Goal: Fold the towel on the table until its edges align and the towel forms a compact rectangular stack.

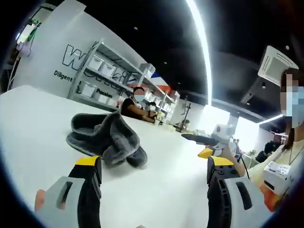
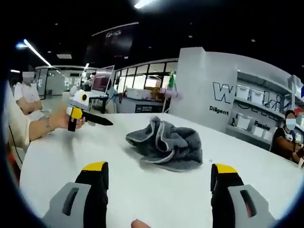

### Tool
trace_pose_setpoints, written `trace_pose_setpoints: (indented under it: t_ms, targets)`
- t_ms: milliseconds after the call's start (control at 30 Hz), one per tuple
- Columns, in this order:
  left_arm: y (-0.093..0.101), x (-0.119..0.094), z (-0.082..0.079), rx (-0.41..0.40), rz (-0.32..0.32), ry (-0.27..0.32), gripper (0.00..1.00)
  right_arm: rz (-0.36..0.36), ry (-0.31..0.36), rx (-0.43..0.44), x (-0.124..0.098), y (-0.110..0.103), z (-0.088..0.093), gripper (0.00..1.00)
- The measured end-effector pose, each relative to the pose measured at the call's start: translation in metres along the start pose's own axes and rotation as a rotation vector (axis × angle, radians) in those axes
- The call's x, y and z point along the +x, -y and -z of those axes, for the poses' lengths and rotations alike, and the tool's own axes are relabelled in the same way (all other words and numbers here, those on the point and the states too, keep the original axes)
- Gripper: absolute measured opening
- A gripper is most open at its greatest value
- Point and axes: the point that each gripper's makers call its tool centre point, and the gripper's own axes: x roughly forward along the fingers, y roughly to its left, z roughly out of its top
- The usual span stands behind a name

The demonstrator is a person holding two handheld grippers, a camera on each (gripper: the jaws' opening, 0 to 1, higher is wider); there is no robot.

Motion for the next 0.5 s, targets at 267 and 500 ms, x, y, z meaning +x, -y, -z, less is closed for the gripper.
trace_pose_setpoints:
  t_ms: [267,500]
  targets:
    - [-0.002,0.023,-0.03,0.041,-0.03,-0.013,0.88,-0.013,0.004,0.023,0.002,-0.004,0.0,0.9]
    - [-0.005,0.05,-0.052,0.051,-0.034,0.011,0.85,-0.024,0.008,0.028,0.003,-0.006,-0.001,0.9]
